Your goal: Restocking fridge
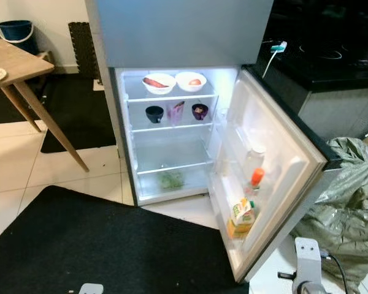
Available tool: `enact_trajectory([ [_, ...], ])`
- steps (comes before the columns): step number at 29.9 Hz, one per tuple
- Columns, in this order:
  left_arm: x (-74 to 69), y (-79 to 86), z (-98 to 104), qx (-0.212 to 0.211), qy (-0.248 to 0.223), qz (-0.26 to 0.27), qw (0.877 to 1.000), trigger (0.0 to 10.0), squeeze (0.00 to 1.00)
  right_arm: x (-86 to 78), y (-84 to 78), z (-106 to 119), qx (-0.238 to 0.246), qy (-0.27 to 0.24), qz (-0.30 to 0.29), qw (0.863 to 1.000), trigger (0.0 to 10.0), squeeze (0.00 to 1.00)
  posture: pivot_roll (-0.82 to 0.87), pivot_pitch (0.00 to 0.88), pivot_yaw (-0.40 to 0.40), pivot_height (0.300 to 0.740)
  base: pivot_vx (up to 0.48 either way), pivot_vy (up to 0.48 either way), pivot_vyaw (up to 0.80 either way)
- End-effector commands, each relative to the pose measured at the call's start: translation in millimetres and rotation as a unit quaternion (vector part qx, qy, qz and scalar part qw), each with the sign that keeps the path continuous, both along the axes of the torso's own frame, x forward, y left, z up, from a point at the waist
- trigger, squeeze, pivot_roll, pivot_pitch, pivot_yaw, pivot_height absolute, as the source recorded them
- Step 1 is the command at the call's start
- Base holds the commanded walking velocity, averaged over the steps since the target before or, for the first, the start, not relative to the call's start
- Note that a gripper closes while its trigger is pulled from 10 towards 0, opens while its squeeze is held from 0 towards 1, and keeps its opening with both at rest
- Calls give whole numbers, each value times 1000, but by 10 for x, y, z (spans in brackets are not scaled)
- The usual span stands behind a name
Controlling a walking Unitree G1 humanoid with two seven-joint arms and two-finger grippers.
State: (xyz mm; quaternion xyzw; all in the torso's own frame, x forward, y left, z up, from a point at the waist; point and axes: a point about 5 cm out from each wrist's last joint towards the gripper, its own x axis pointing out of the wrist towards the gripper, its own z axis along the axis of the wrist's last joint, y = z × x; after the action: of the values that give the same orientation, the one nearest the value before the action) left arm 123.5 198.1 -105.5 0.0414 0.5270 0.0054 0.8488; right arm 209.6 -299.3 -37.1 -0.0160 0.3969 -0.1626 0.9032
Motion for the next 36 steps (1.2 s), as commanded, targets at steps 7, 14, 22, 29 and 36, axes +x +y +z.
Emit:
enact_trajectory([
  [7, -162, -46, -56, -8, 27, 6, 1000, 10000, 0, 267, -255, 339, 4, -108, -81, 991, 10000, 0, -63, 0, -53, 740, 0, 0, 0],
  [14, -169, -40, -57, -12, 28, 5, 1000, 10000, 0, 649, -310, 762, 112, -278, -128, 945, 10000, 0, -63, 0, -51, 740, 0, 0, 0],
  [22, -165, -73, -59, -18, 27, 2, 999, 10000, 0, 993, -71, 1062, 192, -364, -33, 911, 10000, 0, -61, 0, -50, 740, 0, 0, 0],
  [29, -168, -79, -61, -20, 27, 1, 999, 10000, 0, 1069, 90, 1102, 213, -373, 38, 902, 10000, 0, -61, 0, -50, 740, 0, 0, 0],
  [36, -170, -76, -60, -21, 27, 2, 999, 10000, 0, 1080, 329, 1088, 268, -371, 157, 875, 10000, 0, -64, 0, -48, 740, 0, 0, 0],
])
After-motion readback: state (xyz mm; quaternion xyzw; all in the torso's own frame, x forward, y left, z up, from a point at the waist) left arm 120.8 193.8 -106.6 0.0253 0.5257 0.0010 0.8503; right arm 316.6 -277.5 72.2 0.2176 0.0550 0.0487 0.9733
